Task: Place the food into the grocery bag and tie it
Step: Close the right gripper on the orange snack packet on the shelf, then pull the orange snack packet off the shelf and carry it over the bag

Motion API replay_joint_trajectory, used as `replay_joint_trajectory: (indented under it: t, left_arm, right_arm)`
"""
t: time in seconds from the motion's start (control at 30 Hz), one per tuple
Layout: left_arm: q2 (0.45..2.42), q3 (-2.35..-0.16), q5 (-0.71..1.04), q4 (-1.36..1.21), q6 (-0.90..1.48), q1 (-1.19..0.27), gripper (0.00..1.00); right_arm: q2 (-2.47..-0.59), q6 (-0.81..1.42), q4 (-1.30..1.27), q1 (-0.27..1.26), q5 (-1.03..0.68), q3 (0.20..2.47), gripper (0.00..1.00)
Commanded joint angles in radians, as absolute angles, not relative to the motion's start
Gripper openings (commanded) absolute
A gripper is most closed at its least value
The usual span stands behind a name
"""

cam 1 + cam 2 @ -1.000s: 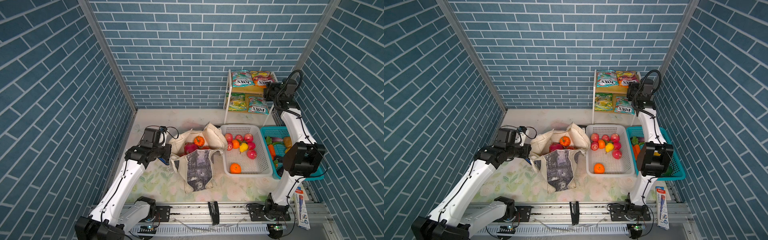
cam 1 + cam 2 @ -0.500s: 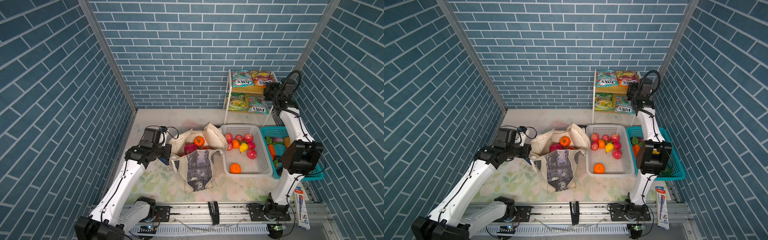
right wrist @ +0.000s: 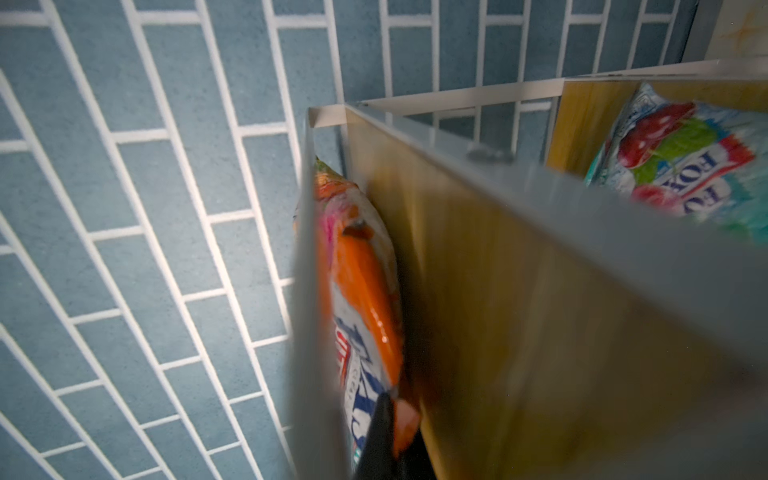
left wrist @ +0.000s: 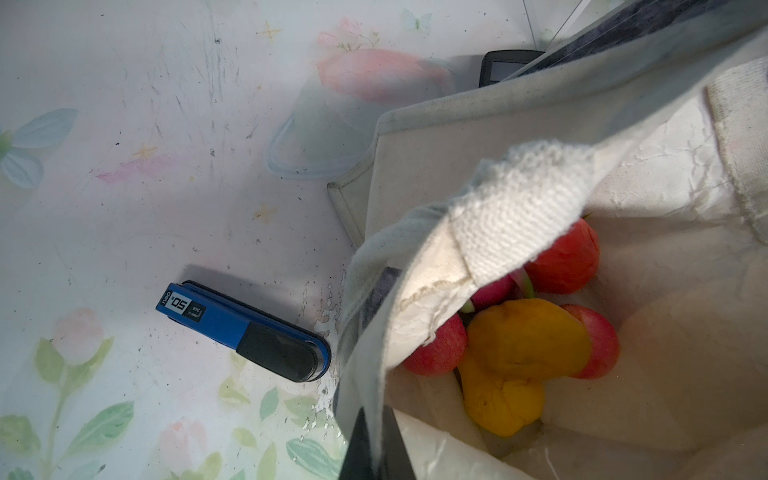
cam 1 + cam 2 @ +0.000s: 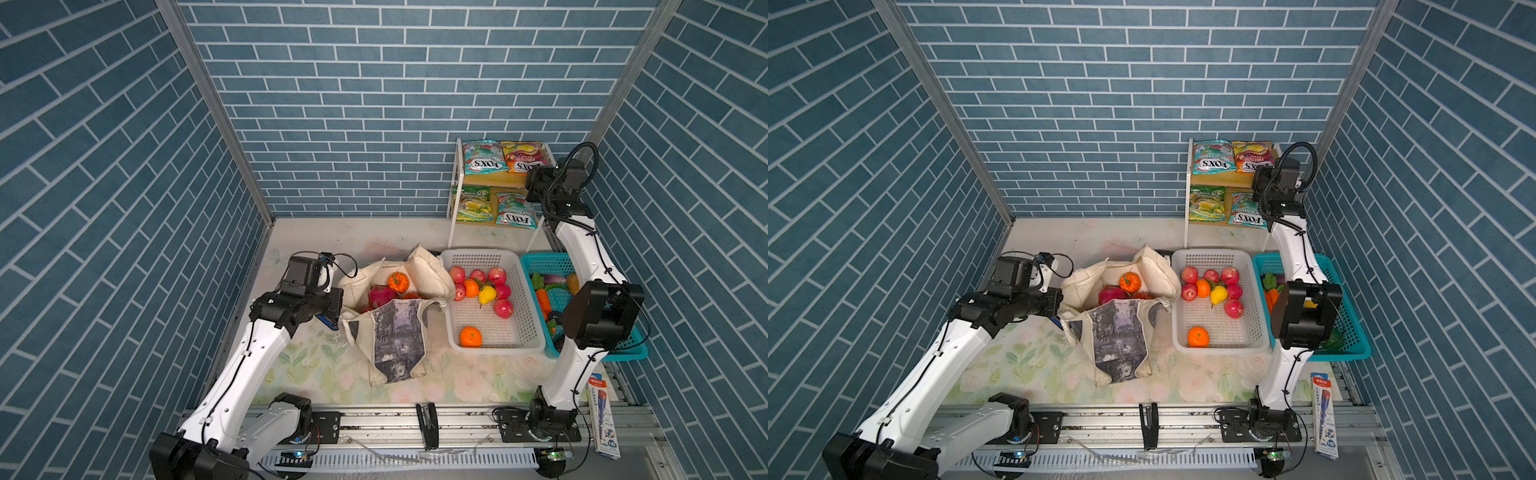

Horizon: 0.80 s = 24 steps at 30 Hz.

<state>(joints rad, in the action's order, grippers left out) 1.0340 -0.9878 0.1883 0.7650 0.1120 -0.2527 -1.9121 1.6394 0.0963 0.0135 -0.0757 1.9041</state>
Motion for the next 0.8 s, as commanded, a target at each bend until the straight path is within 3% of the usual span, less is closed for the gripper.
replay_joint_trajectory:
  t: [0.0,0.3,0.77]
  left_arm:
    - [1.031,-0.977,0.202,0.764,0.106,-0.247,0.05]
    - [1.033,-0.977,0.194,0.765,0.104,-0.247,0.05]
    - [1.036,-0.977,0.167,0.767,0.100,-0.247,0.05]
  right_arm:
    - [-1.822,1.540,0.126,0.039,-0.037,1.941,0.00]
    - [-1.702,1.318,0.267,0.064,0.099,1.998,0.00]
    - [-1.578,1.058,0.397,0.159,0.040,2.110,0.00]
